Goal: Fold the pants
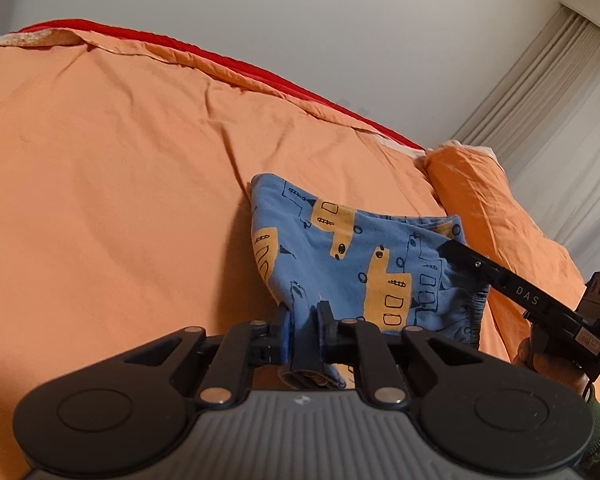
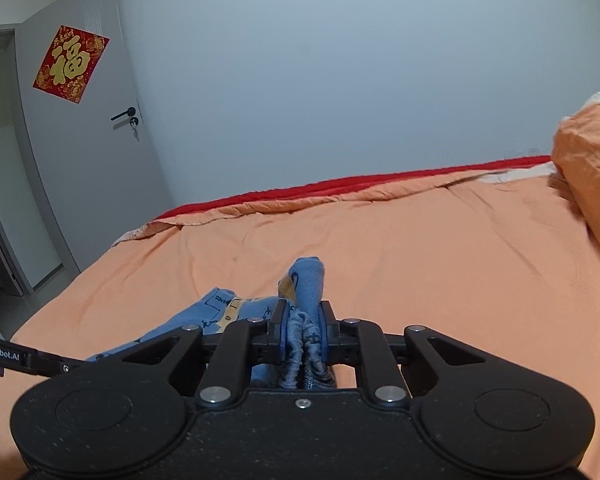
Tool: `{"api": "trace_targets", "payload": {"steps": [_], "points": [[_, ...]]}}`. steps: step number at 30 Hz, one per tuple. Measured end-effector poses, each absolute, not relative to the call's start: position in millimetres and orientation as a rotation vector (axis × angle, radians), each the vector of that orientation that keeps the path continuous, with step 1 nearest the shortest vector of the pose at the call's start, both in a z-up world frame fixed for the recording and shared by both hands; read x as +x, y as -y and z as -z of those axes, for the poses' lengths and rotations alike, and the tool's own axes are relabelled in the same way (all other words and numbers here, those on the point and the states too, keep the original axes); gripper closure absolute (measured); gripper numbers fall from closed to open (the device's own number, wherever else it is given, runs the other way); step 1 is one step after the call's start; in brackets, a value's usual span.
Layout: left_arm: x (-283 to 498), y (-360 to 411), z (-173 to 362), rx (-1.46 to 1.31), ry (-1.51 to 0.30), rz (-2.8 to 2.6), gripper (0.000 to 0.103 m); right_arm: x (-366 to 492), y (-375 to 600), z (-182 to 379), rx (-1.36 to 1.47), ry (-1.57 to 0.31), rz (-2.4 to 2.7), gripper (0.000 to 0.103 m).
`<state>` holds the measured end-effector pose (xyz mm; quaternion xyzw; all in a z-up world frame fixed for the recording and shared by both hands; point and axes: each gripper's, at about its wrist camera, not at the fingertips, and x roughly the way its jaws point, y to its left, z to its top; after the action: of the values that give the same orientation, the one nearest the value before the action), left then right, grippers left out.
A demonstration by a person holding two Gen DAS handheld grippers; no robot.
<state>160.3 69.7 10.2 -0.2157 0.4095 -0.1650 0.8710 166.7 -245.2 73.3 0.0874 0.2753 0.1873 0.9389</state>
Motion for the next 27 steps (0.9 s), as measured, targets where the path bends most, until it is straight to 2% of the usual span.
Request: {"api": "trace_targets", "payload": {"steps": [10, 27], "points": [[148.1, -43.8, 3.8, -0.354, -0.904, 0.353, 0.09, 129.1, 275.0, -39.1, 0.243, -0.639, -0.287, 0.089], [169.4, -8.8, -41.8, -0.217, -0.78, 0.421, 0.091, 167.1, 273.2, -87.6, 0.124, -0.526, -0.331, 0.091]]}}
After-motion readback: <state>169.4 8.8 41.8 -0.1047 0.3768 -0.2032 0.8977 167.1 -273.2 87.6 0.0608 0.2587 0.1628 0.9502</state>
